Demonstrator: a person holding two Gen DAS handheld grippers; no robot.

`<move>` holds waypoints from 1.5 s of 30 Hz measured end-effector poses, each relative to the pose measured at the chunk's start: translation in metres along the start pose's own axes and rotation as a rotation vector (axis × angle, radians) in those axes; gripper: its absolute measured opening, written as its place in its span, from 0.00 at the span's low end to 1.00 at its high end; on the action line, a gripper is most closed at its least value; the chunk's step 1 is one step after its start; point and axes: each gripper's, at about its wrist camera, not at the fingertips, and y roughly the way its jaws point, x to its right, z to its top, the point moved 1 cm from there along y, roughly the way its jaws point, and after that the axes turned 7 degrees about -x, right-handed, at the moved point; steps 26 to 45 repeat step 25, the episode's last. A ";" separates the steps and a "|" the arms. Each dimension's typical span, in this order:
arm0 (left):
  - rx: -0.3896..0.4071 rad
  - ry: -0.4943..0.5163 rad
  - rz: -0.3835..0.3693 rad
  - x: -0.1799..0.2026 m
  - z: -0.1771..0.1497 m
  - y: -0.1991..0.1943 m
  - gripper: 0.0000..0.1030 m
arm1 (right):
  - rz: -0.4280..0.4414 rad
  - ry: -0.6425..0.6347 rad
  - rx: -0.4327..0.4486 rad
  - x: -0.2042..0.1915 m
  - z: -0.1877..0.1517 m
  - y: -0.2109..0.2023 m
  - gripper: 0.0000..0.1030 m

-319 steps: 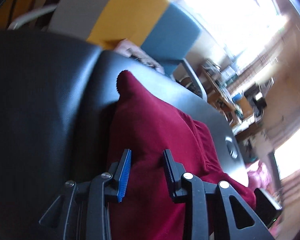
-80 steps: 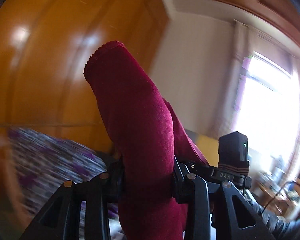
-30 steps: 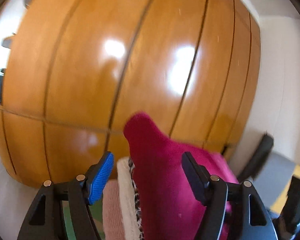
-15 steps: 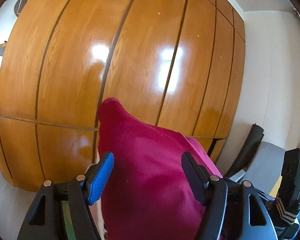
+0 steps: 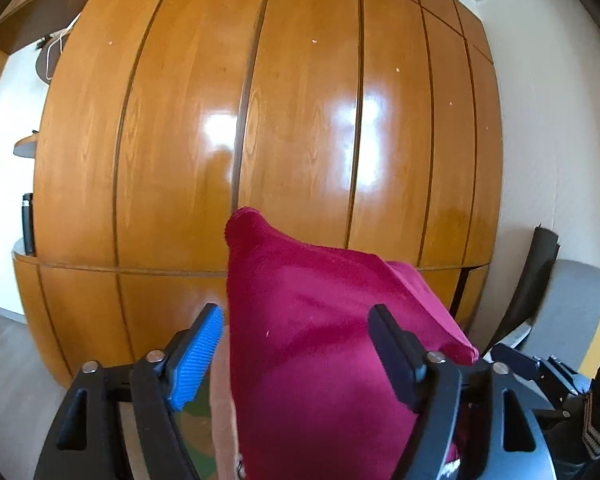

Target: Fold clothes

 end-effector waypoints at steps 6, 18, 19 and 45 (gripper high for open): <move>0.015 0.023 0.046 0.006 0.002 -0.020 0.80 | -0.071 -0.033 0.004 -0.016 -0.003 -0.018 0.89; 0.033 0.033 0.008 0.010 -0.006 -0.049 0.67 | -0.159 -0.064 0.006 -0.033 -0.019 -0.049 0.97; 0.021 0.026 0.001 0.009 -0.007 -0.049 0.55 | -0.167 -0.065 0.003 -0.034 -0.021 -0.049 0.97; -0.019 -0.005 0.015 0.002 -0.010 -0.046 0.62 | -0.184 -0.067 -0.007 -0.036 -0.025 -0.053 0.97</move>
